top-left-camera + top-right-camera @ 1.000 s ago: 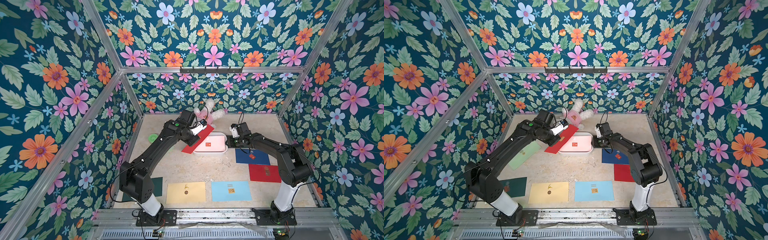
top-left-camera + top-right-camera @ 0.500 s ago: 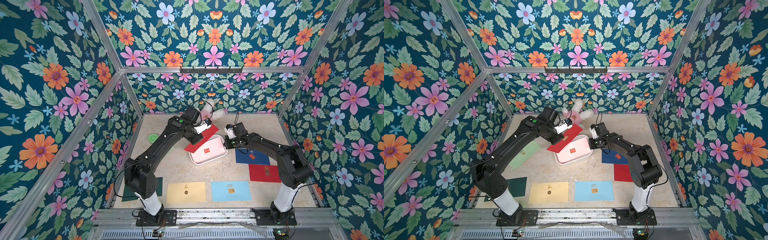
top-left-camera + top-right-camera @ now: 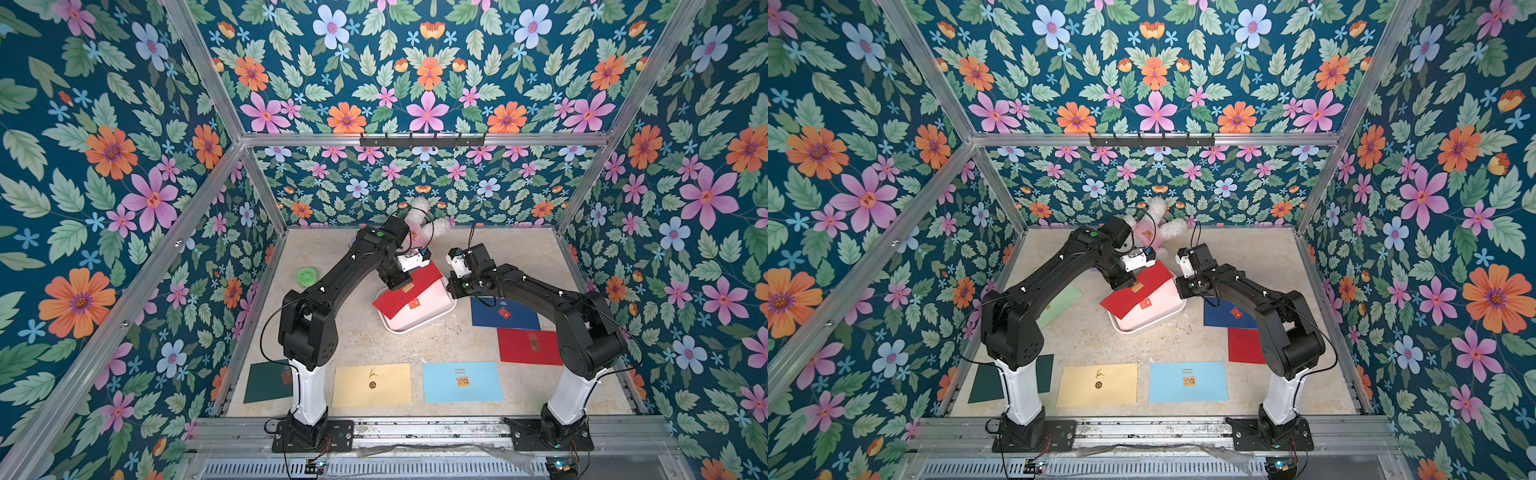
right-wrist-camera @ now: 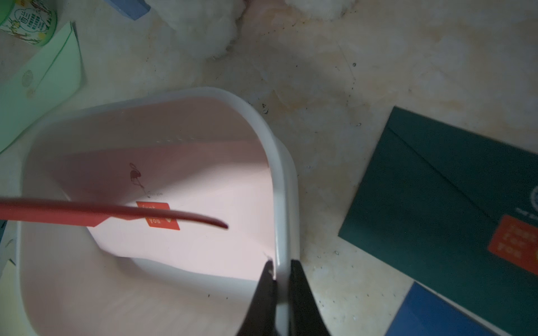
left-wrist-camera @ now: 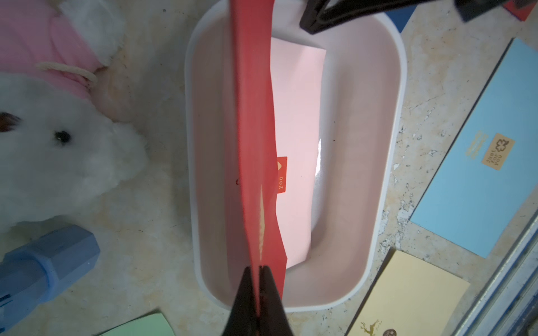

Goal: Put the sealed envelopes into the storage box
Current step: Place the envelope in the storage box, then place the storage box at the center of the board.

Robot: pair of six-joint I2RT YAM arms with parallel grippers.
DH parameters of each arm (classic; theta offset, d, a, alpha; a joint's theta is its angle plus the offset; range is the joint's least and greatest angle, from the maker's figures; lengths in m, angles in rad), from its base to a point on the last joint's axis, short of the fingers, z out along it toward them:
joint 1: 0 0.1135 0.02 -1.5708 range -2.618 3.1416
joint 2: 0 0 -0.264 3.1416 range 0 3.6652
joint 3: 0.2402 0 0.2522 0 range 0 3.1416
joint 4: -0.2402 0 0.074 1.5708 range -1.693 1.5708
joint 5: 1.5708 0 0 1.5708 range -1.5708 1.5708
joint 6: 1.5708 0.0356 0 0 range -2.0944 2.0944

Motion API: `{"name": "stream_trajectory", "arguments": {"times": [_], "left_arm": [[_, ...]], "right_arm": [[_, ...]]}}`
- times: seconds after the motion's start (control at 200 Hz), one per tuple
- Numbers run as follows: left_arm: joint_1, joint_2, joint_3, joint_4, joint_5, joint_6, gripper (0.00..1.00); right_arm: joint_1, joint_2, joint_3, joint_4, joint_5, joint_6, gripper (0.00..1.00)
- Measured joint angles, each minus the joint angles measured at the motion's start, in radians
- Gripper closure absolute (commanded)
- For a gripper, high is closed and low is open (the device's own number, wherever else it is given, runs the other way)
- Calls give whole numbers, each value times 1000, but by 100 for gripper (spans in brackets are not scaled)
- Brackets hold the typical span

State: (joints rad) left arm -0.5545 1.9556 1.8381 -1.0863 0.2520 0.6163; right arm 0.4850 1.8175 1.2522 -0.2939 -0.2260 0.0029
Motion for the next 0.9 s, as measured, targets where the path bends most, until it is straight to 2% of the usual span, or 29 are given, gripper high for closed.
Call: {"name": "stream_trajectory", "arguments": {"times": [0.9], "left_arm": [[-30,168,98,-60,1,51,100]], "right_arm": [[21,13,32,0,25,-49,94]]}}
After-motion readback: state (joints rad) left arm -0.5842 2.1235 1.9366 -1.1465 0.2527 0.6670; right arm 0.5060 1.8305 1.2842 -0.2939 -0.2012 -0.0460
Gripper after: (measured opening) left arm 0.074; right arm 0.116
